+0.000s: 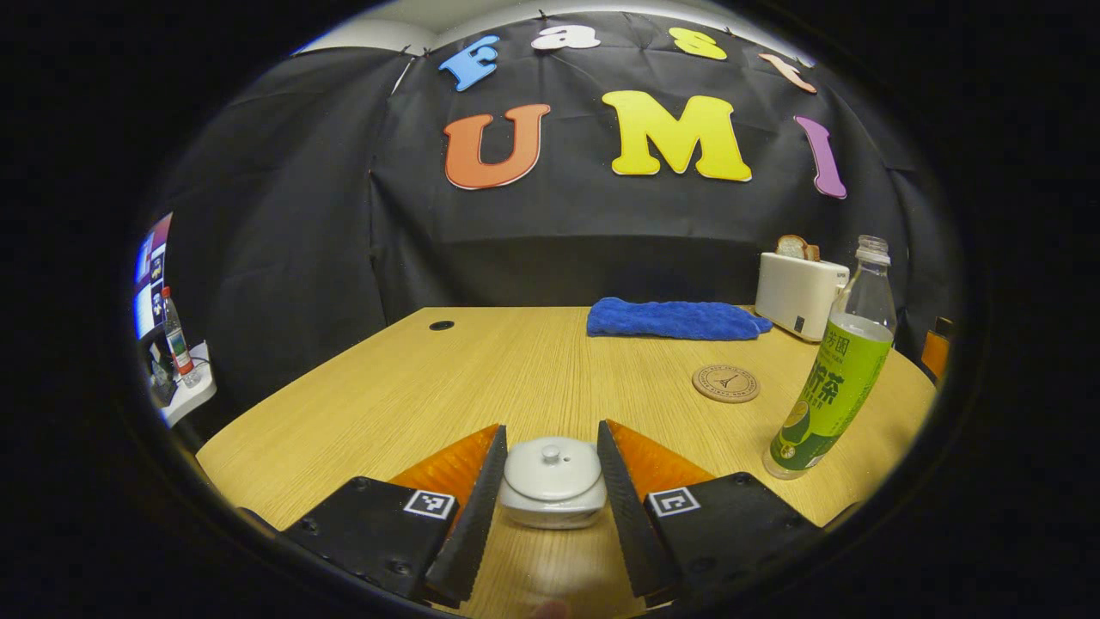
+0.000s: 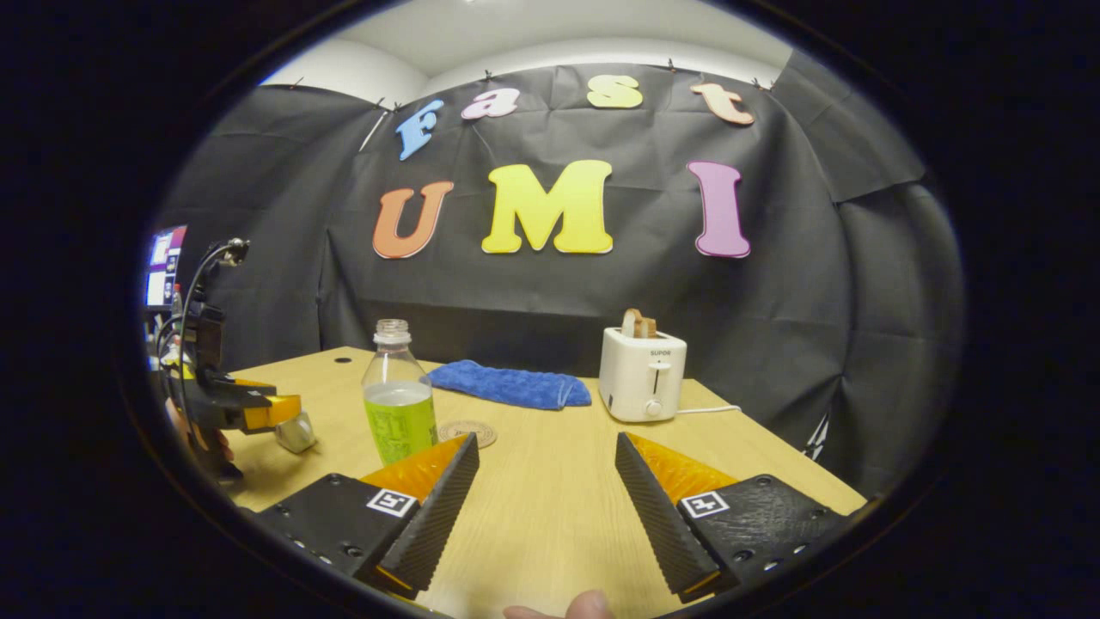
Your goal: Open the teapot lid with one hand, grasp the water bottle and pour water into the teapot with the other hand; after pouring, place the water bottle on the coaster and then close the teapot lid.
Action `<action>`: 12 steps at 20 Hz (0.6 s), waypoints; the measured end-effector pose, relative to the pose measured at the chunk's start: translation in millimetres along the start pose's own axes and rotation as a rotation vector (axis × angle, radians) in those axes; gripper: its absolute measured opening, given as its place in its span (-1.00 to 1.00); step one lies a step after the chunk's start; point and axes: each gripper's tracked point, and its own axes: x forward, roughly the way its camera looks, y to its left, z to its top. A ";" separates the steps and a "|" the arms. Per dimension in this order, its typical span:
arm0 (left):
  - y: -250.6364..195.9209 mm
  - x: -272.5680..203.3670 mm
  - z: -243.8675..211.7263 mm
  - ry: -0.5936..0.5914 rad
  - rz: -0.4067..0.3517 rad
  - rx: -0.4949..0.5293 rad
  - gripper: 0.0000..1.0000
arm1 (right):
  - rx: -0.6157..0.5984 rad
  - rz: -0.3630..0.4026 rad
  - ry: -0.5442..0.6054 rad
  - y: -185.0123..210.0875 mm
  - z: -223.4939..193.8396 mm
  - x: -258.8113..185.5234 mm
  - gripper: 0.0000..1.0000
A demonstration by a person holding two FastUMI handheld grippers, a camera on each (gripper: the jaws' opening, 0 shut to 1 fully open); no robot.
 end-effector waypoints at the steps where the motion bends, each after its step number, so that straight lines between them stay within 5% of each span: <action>1: 0.3 -0.9 -0.5 0.001 -0.001 0.001 0.33 | -0.001 0.002 0.002 1.5 -1.1 0.2 0.91; 12: -0.3 -4.1 14.1 -0.045 0.004 0.041 0.36 | 0.020 0.004 0.024 -2.0 -10.0 0.9 0.91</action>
